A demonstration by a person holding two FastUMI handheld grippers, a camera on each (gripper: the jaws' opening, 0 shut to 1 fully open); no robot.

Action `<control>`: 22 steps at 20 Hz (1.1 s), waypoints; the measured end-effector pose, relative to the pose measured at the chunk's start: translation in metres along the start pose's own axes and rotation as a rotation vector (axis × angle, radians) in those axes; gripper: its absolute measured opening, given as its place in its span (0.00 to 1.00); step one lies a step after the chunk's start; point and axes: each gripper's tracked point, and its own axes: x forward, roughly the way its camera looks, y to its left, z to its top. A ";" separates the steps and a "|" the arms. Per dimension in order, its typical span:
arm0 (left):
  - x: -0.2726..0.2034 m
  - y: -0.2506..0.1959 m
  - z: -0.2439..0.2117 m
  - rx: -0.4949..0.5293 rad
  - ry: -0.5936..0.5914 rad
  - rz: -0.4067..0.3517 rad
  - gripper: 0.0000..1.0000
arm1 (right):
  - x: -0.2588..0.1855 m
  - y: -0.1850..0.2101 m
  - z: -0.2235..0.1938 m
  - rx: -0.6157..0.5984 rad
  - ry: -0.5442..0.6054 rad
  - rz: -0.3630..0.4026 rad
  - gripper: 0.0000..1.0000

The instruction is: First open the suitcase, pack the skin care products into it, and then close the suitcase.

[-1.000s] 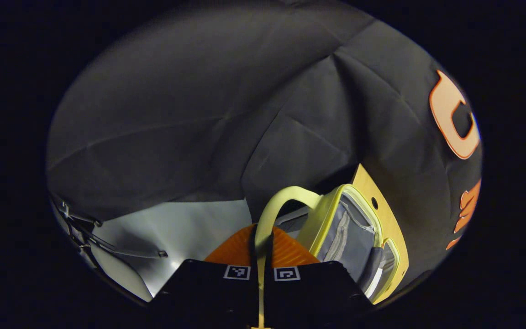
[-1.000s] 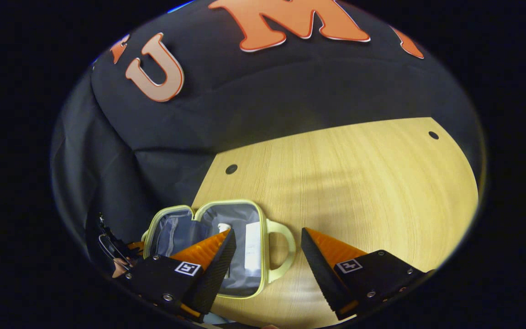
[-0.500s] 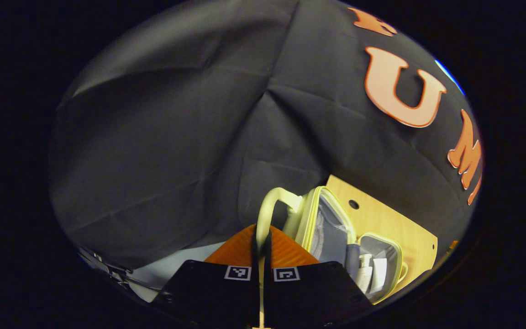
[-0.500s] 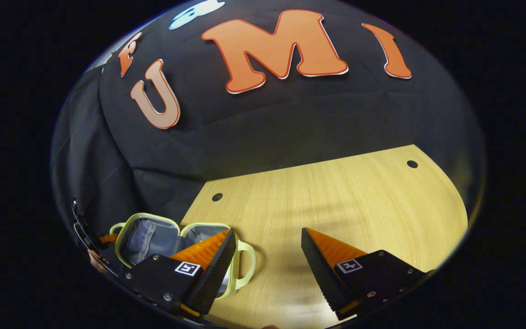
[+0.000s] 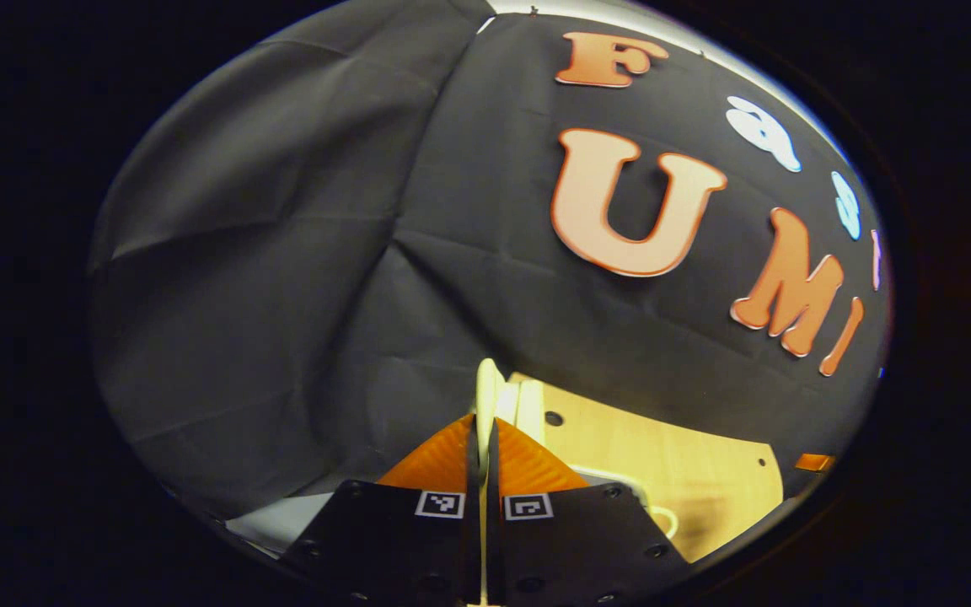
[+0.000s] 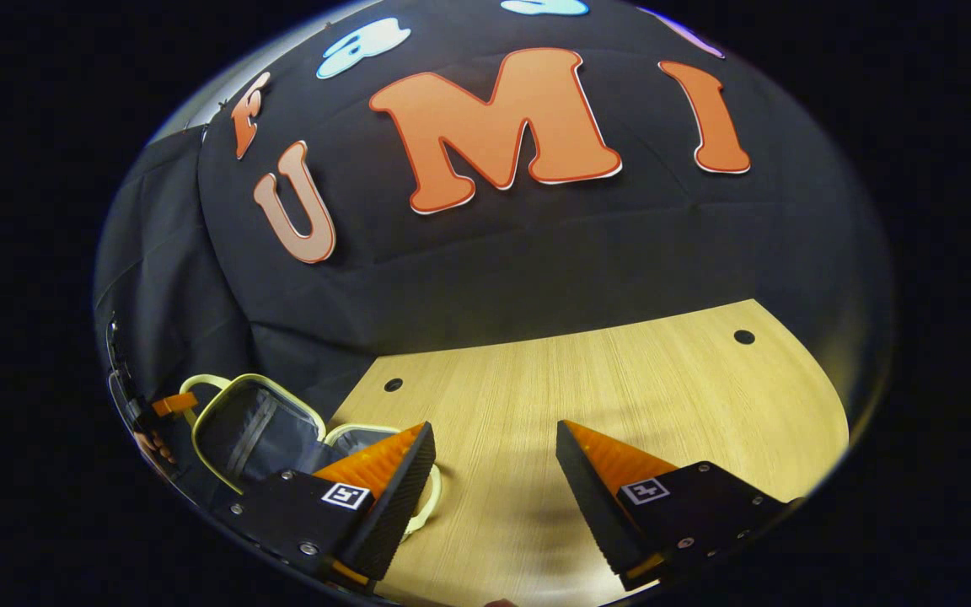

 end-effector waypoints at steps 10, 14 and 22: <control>-0.014 -0.152 -0.038 0.188 0.049 -0.197 0.03 | -0.024 -0.045 -0.011 0.022 -0.001 -0.015 0.93; -0.009 -0.200 -0.067 0.363 0.045 -0.217 0.03 | -0.029 -0.061 -0.020 0.040 0.016 -0.028 0.93; 0.004 -0.268 -0.157 0.444 0.186 -0.321 0.03 | -0.039 -0.079 -0.023 0.055 0.005 -0.029 0.93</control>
